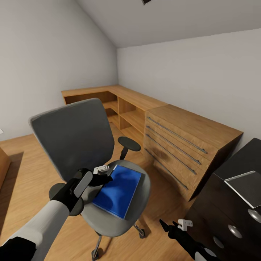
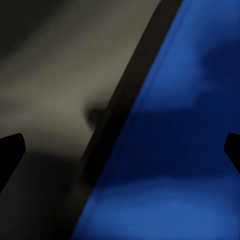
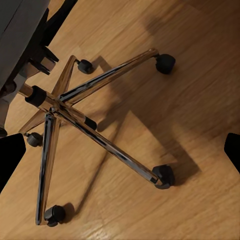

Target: In the bedroom, organize the workspace by keeping the computer under the desk, ensuring the monitor is on the desk, placing the keyboard on the desk next to the monitor, placing the mouse on the desk next to the keyboard, moving the folder from the swivel chair onto the desk next to the mouse, stacking the notebook on top of the folder with the pen on top of the notebook, and positioning the swivel chair next to the desk.

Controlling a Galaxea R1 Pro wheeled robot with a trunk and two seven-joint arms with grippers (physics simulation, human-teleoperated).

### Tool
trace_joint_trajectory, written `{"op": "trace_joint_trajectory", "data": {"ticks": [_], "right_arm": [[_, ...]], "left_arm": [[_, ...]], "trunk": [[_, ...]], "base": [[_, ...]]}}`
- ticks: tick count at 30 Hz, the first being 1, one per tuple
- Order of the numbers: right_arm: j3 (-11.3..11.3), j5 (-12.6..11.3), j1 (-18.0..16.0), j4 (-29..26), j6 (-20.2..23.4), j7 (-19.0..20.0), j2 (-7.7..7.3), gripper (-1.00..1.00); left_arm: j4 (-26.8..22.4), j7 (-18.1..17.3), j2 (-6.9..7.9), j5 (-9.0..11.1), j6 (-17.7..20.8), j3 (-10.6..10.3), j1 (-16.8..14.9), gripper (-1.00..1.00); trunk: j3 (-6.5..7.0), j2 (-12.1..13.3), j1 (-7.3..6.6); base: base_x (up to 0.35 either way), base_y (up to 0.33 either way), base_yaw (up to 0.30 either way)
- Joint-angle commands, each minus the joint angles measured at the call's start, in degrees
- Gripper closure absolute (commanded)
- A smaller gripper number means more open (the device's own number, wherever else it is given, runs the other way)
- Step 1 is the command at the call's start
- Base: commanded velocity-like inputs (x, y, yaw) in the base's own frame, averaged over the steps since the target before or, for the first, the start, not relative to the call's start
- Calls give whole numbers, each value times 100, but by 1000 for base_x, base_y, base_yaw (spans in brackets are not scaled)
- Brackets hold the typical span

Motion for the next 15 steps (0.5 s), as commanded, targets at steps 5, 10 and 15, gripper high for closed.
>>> {"op": "trace_joint_trajectory", "data": {"ticks": [5, 10, 15], "right_arm": [[47, -60, -8, 4, -30, 13, -5, -100], [47, -60, -7, 7, -29, 13, -5, -100], [47, -60, -7, 11, -29, 13, -5, -100]], "left_arm": [[-8, 53, 7, 61, 7, -26, -4, -100], [-8, 53, 7, 55, 7, -31, -4, -100], [-8, 53, 7, 56, 7, -37, -4, -100]], "trunk": [[-5, -2, -1], [-59, -123, 65], [-131, -283, 153]], "base": [[0, 0, 0], [0, 0, 0], [0, 0, 0]]}}
